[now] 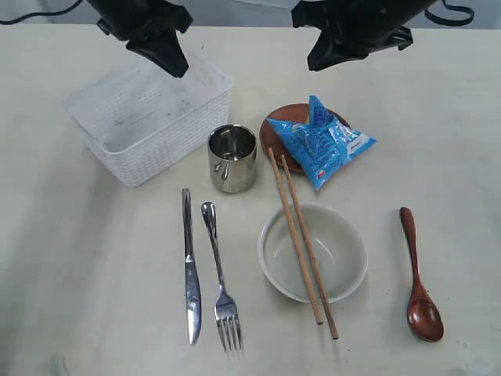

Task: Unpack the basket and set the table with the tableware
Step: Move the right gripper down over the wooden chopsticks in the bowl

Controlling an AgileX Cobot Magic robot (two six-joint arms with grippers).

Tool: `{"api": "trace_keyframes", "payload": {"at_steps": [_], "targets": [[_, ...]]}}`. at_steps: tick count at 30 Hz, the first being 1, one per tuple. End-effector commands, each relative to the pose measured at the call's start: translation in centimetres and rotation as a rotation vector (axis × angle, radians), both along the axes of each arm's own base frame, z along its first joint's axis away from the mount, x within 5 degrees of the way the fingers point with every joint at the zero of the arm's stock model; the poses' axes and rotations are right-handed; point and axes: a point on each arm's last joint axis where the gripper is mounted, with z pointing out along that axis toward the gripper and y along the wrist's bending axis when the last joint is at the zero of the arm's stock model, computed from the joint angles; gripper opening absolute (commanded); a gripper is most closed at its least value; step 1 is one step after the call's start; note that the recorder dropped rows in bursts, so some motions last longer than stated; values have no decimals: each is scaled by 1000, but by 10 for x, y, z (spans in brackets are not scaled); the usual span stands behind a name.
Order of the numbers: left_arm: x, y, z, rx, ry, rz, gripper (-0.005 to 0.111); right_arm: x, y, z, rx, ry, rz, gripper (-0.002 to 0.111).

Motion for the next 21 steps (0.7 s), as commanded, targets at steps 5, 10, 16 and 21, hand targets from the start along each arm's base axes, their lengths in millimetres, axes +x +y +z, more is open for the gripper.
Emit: {"api": "trace_keyframes", "payload": {"at_steps": [5,10,16,21], "targets": [[-34,6,29,-43,-289,137,0,-100,-17,-11,-158,8,99,13],[-87,30,41,-81,-541,210,0,-155,-9,17,-246,-120,114,13],[-169,79,45,-91,-827,523,0,-195,-15,20,-141,-191,74,0],[-218,101,61,-131,-981,603,0,-202,-18,18,-176,-105,87,0]]}}
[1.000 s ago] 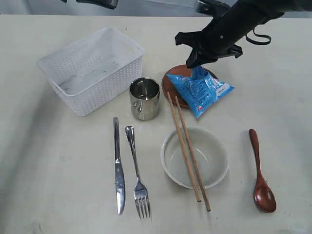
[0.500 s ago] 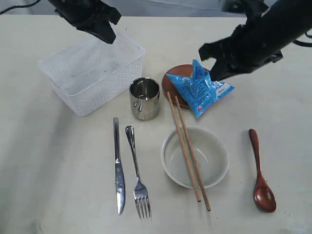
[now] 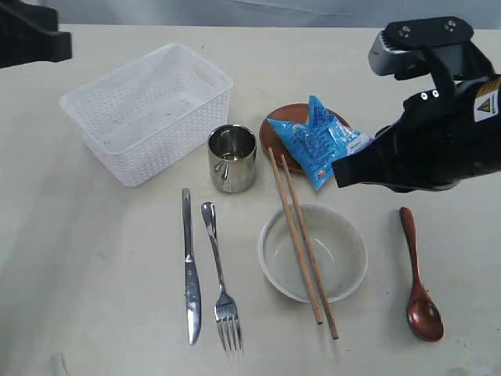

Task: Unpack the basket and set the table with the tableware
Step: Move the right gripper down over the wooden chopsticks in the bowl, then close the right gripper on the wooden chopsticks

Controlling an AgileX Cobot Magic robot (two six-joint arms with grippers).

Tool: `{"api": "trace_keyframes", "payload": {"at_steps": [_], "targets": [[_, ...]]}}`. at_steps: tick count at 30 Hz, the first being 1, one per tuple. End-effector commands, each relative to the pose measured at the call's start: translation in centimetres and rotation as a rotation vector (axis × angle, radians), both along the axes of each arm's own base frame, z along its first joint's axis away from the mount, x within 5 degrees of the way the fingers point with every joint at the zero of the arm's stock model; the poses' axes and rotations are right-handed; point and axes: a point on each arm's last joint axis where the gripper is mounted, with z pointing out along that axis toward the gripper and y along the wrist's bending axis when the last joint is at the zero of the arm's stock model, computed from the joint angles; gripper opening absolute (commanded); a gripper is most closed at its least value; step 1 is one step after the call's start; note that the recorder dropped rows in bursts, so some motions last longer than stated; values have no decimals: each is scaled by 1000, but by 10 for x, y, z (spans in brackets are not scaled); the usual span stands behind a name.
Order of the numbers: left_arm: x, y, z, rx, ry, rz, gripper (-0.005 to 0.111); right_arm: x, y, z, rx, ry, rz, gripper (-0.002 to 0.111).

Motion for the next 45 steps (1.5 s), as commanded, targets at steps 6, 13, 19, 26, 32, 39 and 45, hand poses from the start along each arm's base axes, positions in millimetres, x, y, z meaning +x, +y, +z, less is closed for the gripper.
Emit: {"api": "trace_keyframes", "payload": {"at_steps": [6,13,19,26,32,39,45], "targets": [[-85,35,28,-80,-323,101,0,-12,9,0,-65,146,54,30],[-100,36,30,-110,-393,86,0,-29,76,-5,-288,128,127,35],[-101,35,30,-112,-388,72,0,-12,97,-46,-403,217,23,54],[-103,29,30,-117,-387,23,0,-6,106,-67,-427,236,18,53],[-103,29,30,-117,-387,23,0,-2,110,-80,-443,246,1,53],[-103,29,30,-111,-389,21,0,10,101,-84,-424,295,-58,53],[-103,29,30,-111,-389,21,0,15,100,-85,-363,343,-55,49]]}}
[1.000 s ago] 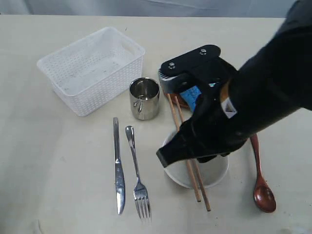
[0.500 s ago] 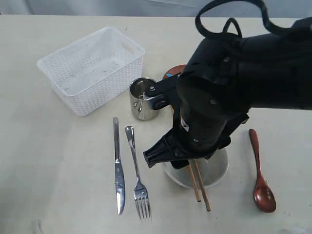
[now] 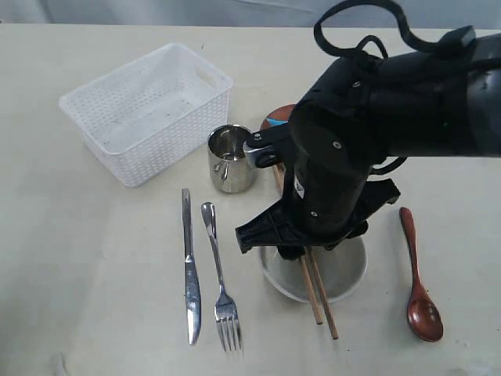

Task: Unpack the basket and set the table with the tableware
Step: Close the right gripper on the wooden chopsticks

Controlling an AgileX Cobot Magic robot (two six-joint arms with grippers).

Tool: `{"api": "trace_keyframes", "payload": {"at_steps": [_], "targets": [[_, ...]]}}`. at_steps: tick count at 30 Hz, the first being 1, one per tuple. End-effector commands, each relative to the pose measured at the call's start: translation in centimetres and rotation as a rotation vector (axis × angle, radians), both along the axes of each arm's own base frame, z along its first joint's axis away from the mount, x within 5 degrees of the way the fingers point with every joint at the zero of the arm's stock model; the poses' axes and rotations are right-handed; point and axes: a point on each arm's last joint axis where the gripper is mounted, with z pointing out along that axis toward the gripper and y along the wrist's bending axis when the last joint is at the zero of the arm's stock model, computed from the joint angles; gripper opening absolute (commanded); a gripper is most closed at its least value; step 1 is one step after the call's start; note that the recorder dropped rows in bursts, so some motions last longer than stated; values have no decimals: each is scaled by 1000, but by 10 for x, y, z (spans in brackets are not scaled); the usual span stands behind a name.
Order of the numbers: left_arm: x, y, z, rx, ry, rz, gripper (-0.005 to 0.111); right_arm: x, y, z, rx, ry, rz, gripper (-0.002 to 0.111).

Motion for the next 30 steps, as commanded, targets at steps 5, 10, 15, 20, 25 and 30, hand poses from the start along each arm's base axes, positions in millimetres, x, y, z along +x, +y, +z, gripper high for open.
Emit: {"api": "trace_keyframes", "payload": {"at_steps": [5,10,15,20,25,30], "targets": [[-1,0,0,-5,-1,-7,0,2,1,0,31,16,-1,49],[-1,0,0,-5,-1,-7,0,0,5,-7,39,66,-7,49],[-1,0,0,-5,-1,-7,0,-1,6,-12,33,87,-15,35],[-1,0,0,-5,-1,-7,0,-1,6,-12,34,87,-24,14],[-1,0,0,-5,-1,-7,0,-1,6,-12,36,87,-52,-1],[-1,0,0,-5,-1,-7,0,-1,5,-12,23,98,-73,-1]]}}
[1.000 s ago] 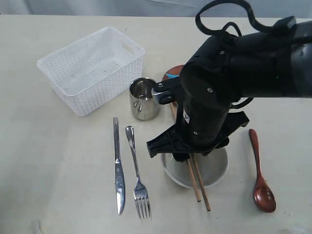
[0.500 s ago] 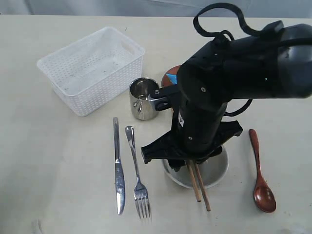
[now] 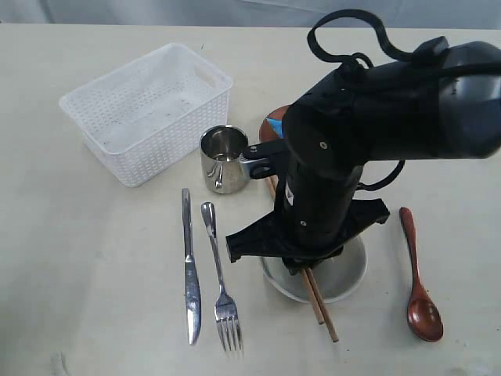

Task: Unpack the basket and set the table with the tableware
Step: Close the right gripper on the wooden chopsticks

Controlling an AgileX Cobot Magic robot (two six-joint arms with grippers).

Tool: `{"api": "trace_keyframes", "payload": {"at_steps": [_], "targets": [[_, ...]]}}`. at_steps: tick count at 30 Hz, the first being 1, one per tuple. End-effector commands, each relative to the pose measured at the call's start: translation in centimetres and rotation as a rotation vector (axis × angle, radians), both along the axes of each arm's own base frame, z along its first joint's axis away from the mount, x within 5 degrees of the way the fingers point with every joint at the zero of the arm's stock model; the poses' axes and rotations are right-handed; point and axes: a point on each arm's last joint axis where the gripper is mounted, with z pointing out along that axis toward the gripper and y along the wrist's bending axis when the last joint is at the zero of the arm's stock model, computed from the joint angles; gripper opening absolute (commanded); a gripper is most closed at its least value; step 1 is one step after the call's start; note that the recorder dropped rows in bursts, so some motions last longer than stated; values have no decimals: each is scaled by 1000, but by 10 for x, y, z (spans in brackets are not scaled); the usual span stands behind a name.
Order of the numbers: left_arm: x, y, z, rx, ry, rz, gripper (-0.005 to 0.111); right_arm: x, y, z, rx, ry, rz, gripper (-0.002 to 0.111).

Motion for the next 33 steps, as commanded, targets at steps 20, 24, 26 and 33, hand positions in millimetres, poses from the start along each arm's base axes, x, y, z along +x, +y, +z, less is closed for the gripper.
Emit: {"api": "trace_keyframes", "payload": {"at_steps": [20,24,26,33], "targets": [[-2,-3,0,-5,-3,-29,0,-1,-7,3,-64,21,-269,-1],[-2,-3,0,-5,-3,-29,0,0,-5,4,-37,5,-310,-1],[-2,-3,0,-5,-3,-29,0,2,-4,4,-18,-6,-314,0],[-2,-3,0,-5,-3,-29,0,3,-5,4,-27,-27,-324,0]]}}
